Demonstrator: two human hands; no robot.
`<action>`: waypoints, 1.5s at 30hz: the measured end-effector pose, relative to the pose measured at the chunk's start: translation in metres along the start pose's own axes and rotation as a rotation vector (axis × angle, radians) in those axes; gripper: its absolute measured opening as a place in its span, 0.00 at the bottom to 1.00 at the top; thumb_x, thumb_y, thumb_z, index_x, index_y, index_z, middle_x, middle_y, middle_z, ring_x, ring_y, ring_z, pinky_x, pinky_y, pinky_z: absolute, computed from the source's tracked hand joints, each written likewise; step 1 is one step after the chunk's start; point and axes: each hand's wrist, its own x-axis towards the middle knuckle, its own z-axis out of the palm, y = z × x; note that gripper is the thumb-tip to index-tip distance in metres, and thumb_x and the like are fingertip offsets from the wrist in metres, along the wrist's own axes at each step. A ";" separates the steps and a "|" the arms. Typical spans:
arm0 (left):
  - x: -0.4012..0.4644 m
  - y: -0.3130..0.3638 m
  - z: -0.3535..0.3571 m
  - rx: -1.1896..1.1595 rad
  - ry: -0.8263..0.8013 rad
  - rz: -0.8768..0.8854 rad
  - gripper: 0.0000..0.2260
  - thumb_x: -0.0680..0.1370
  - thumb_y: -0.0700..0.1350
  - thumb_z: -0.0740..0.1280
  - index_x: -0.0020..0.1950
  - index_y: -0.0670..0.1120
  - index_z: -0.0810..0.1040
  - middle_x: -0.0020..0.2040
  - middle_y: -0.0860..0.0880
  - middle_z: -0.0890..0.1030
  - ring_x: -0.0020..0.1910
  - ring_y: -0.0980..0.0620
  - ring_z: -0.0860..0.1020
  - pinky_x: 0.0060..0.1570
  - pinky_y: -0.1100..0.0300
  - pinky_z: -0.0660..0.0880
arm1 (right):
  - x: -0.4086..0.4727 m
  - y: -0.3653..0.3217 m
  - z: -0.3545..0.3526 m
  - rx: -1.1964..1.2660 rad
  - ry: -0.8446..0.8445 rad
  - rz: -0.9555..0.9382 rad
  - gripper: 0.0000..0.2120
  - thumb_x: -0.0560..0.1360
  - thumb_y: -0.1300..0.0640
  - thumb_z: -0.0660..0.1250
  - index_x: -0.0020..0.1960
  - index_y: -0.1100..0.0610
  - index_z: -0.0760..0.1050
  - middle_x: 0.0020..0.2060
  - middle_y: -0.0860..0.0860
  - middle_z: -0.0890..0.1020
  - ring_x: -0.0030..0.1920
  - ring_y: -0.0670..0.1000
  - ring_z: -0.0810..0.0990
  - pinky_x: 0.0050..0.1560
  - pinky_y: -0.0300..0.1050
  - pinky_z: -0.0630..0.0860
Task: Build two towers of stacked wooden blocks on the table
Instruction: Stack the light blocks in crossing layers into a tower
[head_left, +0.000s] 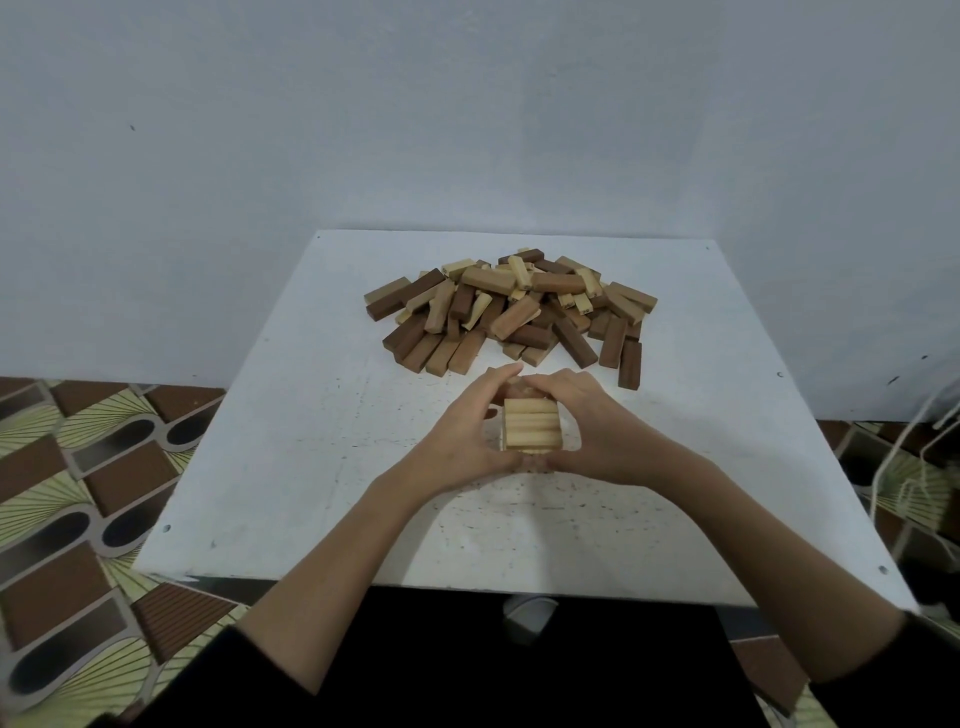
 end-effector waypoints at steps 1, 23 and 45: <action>0.000 0.000 0.000 -0.002 0.001 0.001 0.40 0.67 0.40 0.78 0.74 0.49 0.60 0.61 0.54 0.70 0.59 0.64 0.70 0.62 0.64 0.69 | 0.000 0.001 0.001 -0.001 0.002 0.003 0.38 0.68 0.48 0.74 0.72 0.54 0.61 0.62 0.51 0.70 0.58 0.46 0.64 0.59 0.42 0.64; -0.007 -0.004 0.008 -0.210 0.017 -0.059 0.45 0.63 0.51 0.76 0.75 0.49 0.57 0.65 0.55 0.70 0.67 0.63 0.66 0.66 0.65 0.63 | -0.002 0.014 0.019 0.130 0.083 0.043 0.42 0.68 0.51 0.75 0.74 0.54 0.55 0.61 0.48 0.65 0.60 0.45 0.61 0.60 0.44 0.65; -0.018 -0.012 0.051 0.084 0.230 -0.084 0.41 0.71 0.39 0.69 0.77 0.43 0.47 0.71 0.42 0.61 0.71 0.40 0.60 0.72 0.40 0.51 | -0.018 0.007 0.074 0.368 0.365 0.173 0.47 0.67 0.34 0.57 0.76 0.57 0.47 0.74 0.52 0.55 0.73 0.47 0.52 0.71 0.47 0.53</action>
